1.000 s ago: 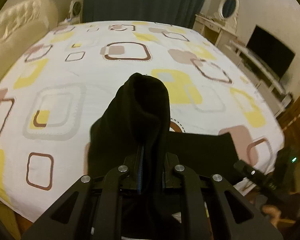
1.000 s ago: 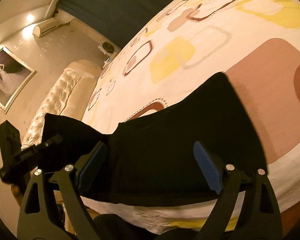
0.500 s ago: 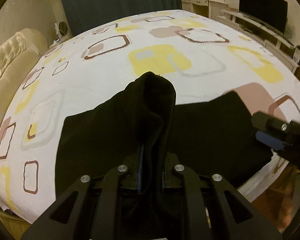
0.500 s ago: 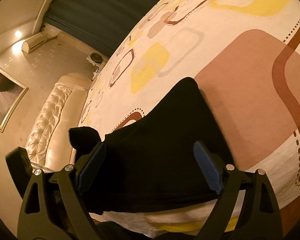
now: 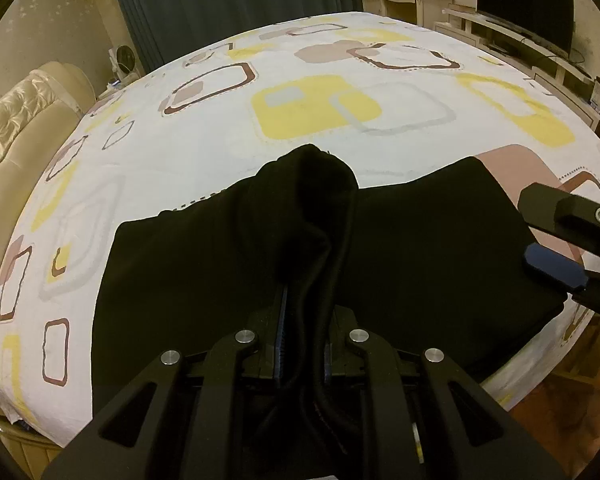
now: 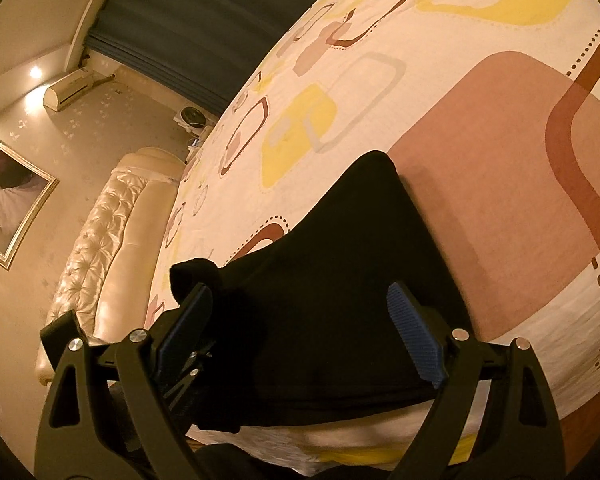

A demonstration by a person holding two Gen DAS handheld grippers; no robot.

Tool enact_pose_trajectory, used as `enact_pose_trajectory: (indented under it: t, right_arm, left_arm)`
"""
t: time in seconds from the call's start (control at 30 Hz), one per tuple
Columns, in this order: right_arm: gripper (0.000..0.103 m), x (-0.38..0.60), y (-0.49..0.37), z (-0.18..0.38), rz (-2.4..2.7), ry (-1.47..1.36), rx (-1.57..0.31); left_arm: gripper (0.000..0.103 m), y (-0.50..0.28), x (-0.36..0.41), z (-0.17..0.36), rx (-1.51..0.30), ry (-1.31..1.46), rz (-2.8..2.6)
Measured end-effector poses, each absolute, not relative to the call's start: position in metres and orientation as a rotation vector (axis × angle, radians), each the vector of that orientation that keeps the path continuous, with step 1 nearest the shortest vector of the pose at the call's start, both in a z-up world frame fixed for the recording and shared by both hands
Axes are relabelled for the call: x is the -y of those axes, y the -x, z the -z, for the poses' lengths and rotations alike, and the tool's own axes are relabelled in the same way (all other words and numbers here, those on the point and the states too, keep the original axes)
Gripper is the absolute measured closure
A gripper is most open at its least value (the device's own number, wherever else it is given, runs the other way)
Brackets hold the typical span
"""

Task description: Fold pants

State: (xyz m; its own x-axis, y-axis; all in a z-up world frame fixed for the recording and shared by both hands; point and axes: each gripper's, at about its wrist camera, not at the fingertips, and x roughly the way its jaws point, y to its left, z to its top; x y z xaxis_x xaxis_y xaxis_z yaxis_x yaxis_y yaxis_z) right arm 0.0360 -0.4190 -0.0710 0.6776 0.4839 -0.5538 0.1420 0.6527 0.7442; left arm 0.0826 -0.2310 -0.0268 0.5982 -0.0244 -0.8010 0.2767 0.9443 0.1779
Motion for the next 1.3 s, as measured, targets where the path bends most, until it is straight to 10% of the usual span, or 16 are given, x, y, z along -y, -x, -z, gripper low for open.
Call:
enact_pose_trajectory:
  t: [0.5, 0.83, 1.3]
  right_arm:
    - [0.014, 0.419, -0.036, 0.071, -0.221, -0.86, -0.824]
    - [0.014, 0.431, -0.035, 0.049, -0.215, -0.877, -0.741]
    - [0.014, 0.333, -0.092, 0.08, -0.413, -0.723, -1.032]
  left_arm:
    - [0.083, -0.08, 0.238, 0.034, -0.919, -0.319, 0.206]
    - [0.019, -0.034, 0.185, -0.036, -0.773, -0.128, 0.351]
    - [0.017, -0.045, -0.004, -0.007, -0.831, 0.121, 0.166]
